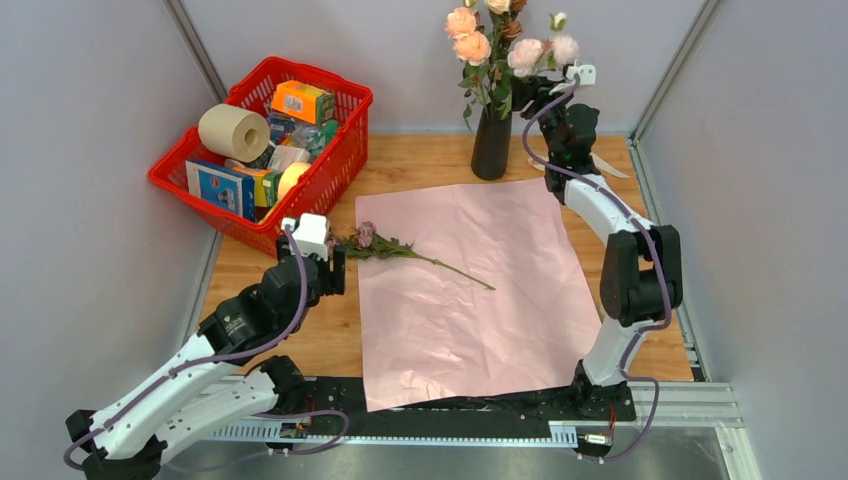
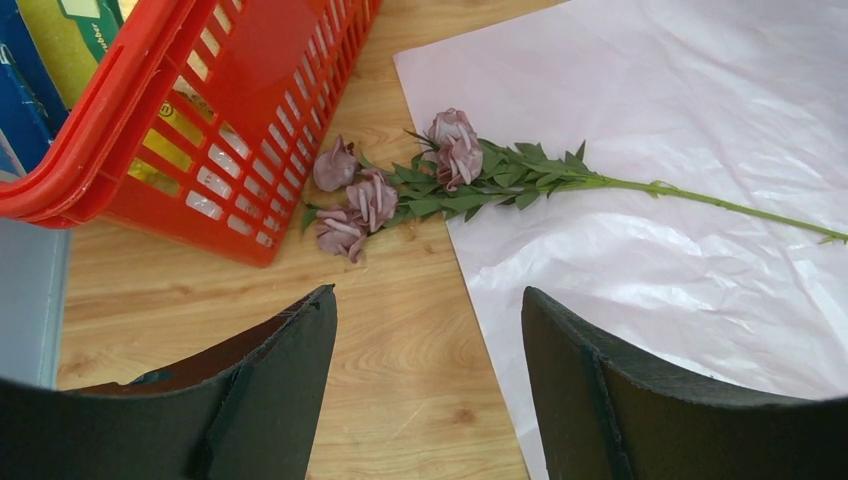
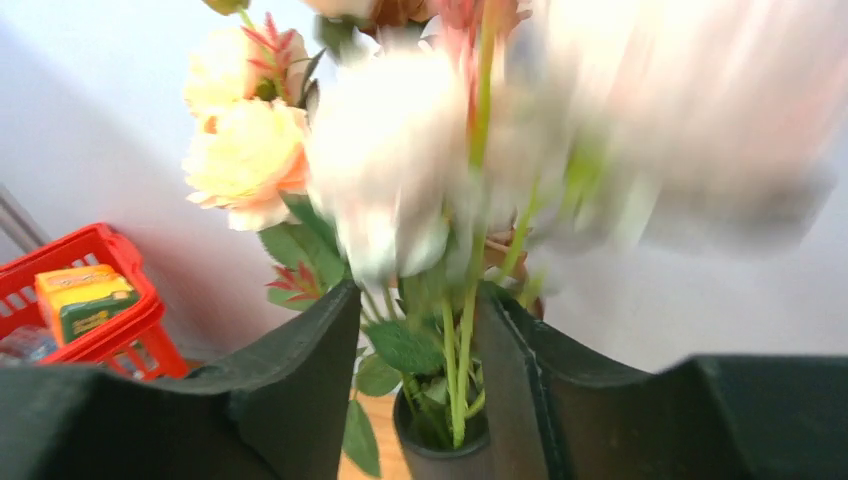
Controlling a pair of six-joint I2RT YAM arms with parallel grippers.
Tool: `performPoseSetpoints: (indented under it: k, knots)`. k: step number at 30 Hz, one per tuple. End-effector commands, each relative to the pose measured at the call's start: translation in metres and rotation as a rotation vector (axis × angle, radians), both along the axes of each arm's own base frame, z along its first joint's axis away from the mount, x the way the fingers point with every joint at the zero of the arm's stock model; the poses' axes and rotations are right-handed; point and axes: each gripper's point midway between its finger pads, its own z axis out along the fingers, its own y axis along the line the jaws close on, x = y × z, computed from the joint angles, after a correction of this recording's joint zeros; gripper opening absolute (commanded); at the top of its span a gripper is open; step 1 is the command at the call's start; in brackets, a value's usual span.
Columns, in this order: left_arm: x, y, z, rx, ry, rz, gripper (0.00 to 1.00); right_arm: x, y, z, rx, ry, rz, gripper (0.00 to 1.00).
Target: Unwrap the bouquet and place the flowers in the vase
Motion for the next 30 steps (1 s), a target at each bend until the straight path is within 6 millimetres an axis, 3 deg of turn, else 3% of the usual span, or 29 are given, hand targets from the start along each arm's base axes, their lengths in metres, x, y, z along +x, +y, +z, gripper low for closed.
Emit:
performPoseSetpoints:
  k: [1,6,13,24,30]
  knots:
    - [-0.001,0.000,0.017,-0.044,-0.043,-0.010,0.76,-0.021,0.016,-0.015,-0.015,0.211,0.073,0.53]
    - [-0.002,0.002,0.020,-0.059,-0.054,-0.009,0.76,-0.048,0.033,-0.037,-0.067,0.354,0.118,0.58]
    - [-0.004,0.004,0.026,-0.085,-0.076,-0.007,0.76,-0.112,0.093,-0.058,-0.212,0.369,0.305,0.58]
    - [-0.006,0.008,0.030,-0.100,-0.091,-0.001,0.76,-0.186,0.198,-0.171,-0.400,0.545,0.649,0.57]
    - [-0.006,0.007,0.029,-0.098,-0.090,-0.003,0.76,-0.209,0.230,-0.227,-0.523,0.650,0.757,0.57]
